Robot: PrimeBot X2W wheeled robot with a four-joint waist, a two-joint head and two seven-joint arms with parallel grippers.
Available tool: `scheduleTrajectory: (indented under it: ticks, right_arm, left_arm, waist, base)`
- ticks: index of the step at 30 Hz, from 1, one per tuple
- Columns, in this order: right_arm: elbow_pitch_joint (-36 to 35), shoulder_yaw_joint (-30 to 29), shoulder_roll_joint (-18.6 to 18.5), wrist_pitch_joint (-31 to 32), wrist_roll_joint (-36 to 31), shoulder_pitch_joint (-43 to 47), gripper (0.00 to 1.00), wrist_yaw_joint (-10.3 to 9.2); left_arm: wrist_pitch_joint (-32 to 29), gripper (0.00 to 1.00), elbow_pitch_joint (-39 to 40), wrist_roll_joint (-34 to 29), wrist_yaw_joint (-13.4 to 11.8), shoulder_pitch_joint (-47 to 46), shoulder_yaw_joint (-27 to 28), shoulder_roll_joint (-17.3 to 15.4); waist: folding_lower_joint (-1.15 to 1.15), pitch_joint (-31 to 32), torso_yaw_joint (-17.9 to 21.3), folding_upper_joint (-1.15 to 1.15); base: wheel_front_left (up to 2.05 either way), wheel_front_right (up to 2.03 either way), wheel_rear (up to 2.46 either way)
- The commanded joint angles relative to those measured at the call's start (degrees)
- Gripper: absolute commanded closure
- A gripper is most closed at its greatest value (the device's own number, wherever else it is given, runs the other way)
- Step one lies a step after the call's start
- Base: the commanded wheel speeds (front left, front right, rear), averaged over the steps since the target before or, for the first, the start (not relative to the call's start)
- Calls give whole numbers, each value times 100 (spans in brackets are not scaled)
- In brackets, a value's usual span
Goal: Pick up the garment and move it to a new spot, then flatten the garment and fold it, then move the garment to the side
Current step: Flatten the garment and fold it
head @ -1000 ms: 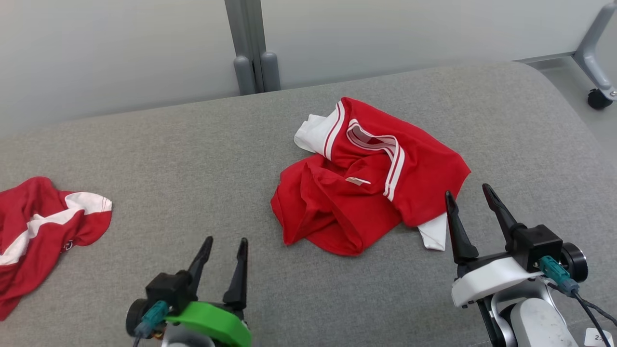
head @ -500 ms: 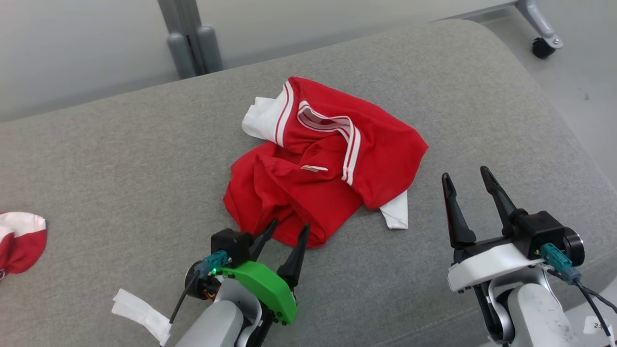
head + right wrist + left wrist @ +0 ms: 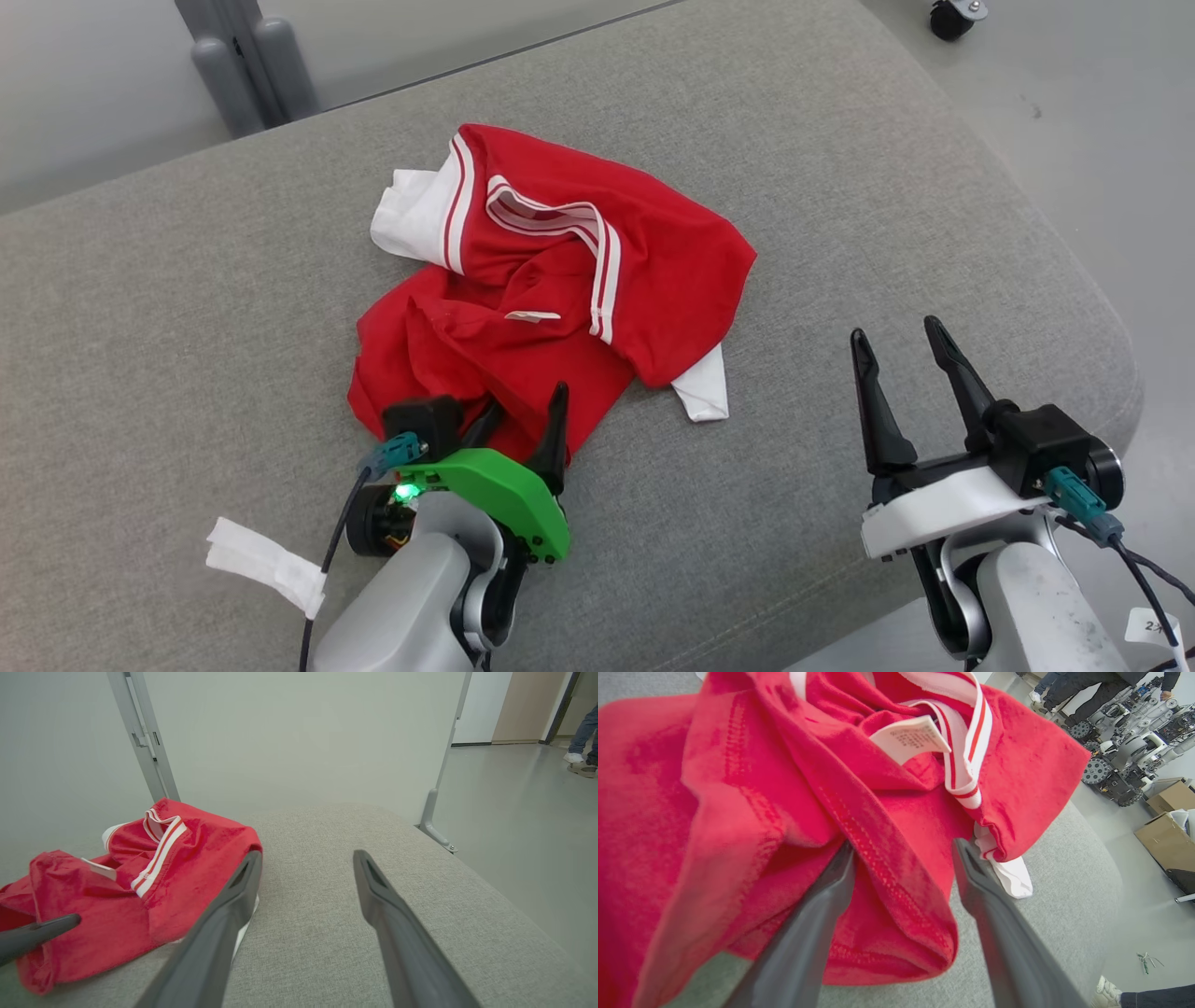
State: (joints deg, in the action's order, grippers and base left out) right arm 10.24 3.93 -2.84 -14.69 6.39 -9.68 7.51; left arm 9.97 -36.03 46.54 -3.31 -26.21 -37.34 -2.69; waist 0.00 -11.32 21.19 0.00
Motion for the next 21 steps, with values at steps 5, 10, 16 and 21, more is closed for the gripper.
scheduleTrajectory:
  ticks: [5, 10, 16, 21]
  right_arm:
    - [47, 33, -8, -46, 84, -88, 0, -4]
    - [52, -22, -9, -48, 53, -86, 0, -4]
    - [53, -74, -11, -54, 2, 0, 0, -4]
    - [49, -93, -11, -55, -40, 52, 0, -4]
  left_arm:
    - [18, 4, -313, -17, -497, -260, -135, -36]
    - [58, 100, -617, 76, -486, -246, -124, -41]
    - [330, 100, -558, 106, -432, -144, 73, -253]
    - [468, 100, -137, 105, -480, -9, 382, -586]
  waist:
    - [0, -35, 28, 0]
    - [0, -1, -95, 0]
    - [0, 125, -395, 0]
    - [0, 271, -698, 0]
  base:
    - [0, 0, 0]
    - [0, 0, 0]
    - [0, 0, 0]
    - [0, 0, 0]
